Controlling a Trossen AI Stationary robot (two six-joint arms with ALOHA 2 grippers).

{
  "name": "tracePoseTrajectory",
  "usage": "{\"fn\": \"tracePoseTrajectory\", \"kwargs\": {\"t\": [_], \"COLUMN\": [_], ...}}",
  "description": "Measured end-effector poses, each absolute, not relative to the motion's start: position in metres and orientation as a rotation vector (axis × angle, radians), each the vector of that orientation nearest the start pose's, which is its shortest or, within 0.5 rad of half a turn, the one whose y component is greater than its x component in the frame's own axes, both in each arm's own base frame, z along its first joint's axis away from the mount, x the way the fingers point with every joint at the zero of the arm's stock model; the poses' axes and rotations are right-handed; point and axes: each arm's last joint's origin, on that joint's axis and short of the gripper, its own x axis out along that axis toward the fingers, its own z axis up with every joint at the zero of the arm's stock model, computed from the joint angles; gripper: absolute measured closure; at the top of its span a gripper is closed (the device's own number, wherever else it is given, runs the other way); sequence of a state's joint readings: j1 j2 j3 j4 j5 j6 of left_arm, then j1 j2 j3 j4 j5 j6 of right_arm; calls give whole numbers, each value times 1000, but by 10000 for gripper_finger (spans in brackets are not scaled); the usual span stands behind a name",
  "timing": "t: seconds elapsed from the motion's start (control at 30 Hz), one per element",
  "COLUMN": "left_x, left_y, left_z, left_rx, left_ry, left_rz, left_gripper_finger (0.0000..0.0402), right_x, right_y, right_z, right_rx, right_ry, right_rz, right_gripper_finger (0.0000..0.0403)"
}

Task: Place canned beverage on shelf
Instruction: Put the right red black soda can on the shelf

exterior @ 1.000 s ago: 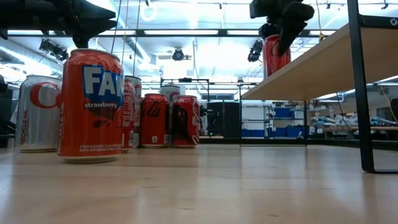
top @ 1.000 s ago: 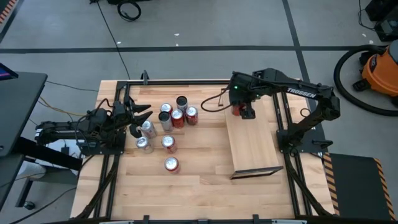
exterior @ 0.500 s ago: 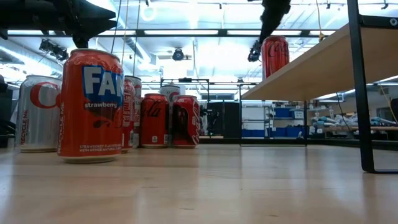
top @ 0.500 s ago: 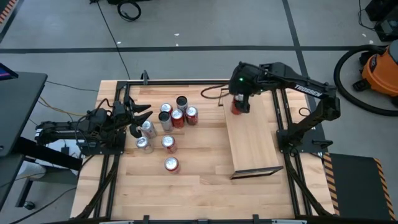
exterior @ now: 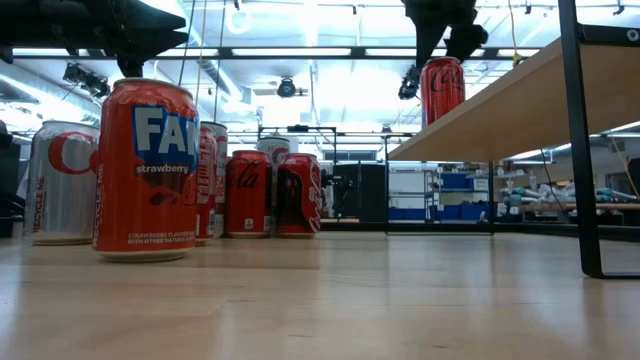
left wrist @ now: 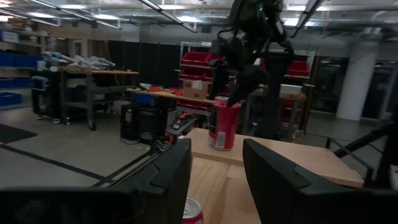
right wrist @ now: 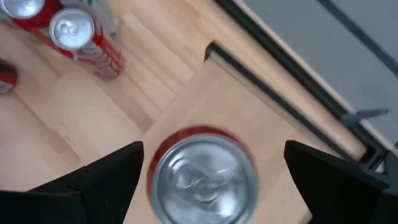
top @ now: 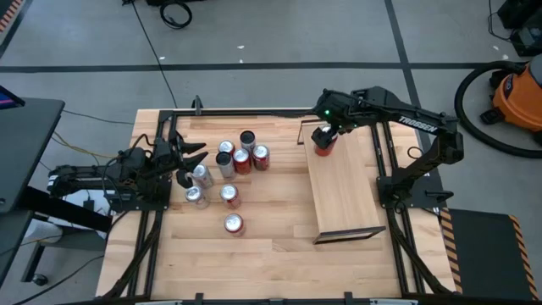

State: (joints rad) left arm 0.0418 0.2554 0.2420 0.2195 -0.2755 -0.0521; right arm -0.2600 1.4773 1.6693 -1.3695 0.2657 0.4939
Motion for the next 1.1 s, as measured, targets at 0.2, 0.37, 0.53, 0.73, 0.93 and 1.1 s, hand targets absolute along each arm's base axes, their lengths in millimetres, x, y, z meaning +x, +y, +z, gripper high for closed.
{"fn": "tracePoseTrajectory", "kwargs": {"t": [0.2, 0.37, 0.53, 0.73, 0.93, 1.1], "left_x": [104, 104, 104, 104, 104, 104], "left_y": [12, 12, 12, 12, 12, 12], "left_z": [247, 247, 247, 247, 247, 247], "left_rx": [-74, -80, -86, -90, -91, -90], "left_ry": [-214, -216, -216, -217, -217, -217], "left_rz": [301, 299, 298, 298, 297, 297], "left_gripper_finger": [246, 246, 246, 246, 246, 246], "right_x": [255, 256, 254, 252, 251, 251], "right_y": [-72, -71, -74, -79, -83, -84], "right_z": [365, 363, 362, 363, 363, 363], "right_rx": [455, 483, 495, 423, 237, 38], "right_ry": [1081, 1101, 1131, 1161, 1217, 1236], "right_rz": [-768, -726, -653, -589, -364, -208], "right_gripper_finger": [5, 19, 62, 87, 64, 61]}}
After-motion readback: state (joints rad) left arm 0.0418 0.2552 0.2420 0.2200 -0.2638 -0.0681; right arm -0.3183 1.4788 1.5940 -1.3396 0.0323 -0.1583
